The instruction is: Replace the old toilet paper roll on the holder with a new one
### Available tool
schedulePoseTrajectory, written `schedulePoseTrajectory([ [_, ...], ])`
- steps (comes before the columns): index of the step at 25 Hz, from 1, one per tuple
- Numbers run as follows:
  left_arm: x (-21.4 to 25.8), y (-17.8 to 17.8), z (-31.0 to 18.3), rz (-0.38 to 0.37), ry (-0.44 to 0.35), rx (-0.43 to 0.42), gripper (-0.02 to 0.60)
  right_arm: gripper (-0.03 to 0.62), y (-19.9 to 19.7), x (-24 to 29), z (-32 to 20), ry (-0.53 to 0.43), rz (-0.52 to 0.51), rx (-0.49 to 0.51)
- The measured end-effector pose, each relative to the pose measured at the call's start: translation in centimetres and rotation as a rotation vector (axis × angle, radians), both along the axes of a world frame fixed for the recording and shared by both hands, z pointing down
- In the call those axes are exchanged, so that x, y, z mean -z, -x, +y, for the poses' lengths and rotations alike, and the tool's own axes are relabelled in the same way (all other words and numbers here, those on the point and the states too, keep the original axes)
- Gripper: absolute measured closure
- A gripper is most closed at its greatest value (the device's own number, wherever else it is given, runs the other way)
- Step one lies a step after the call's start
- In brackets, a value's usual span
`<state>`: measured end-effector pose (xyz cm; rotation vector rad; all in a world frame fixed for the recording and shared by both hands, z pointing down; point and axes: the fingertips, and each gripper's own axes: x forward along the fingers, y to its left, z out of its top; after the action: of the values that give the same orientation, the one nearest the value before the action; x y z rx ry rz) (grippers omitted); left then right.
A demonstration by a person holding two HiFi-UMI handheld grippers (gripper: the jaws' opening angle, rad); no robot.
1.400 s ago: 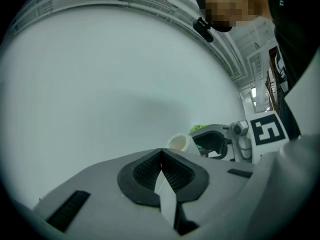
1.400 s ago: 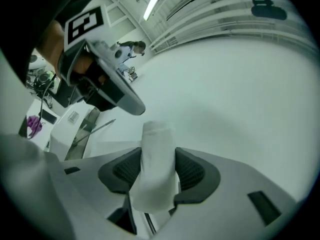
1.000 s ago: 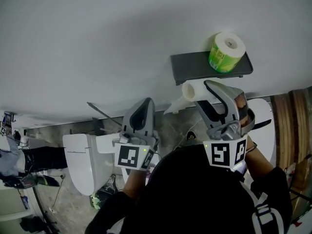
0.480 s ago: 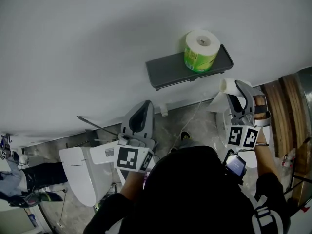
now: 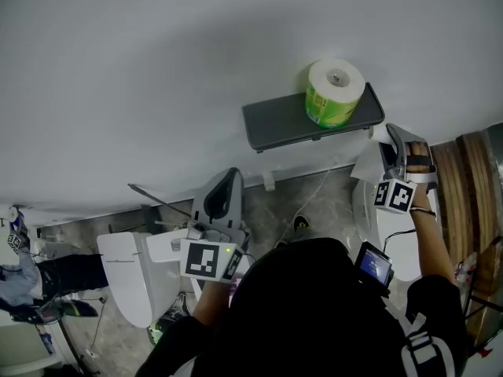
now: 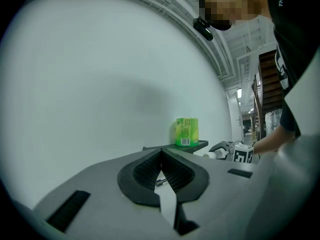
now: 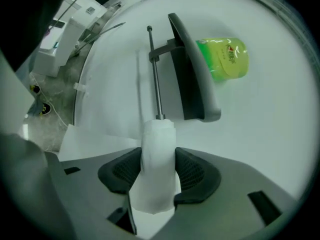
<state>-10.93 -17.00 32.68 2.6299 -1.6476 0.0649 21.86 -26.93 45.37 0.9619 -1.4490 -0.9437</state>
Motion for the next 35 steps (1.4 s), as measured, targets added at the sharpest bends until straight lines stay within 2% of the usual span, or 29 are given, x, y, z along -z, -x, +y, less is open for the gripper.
schedulePoseTrajectory([
  [12,-0.3,1.5,-0.4,-0.021,0.004,0.050,0.558,0.378,7.2,-0.7,-1.0,-0.028,0.025,0.181],
  [23,-0.4,2.0,-0.5,-0.004,0.005,0.058,0.558,0.378,13.3,-1.1,0.0,-0.037,0.021,0.294],
  [28,-0.3,2.6,-0.2,-0.002,0.009,0.064,0.558,0.378,13.8,-1.1,0.3,0.021,-0.054,0.274],
  [35,-0.1,2.5,-0.1,0.003,0.003,0.048,0.558,0.332,14.4,0.4,2.4,0.176,-0.257,0.263],
])
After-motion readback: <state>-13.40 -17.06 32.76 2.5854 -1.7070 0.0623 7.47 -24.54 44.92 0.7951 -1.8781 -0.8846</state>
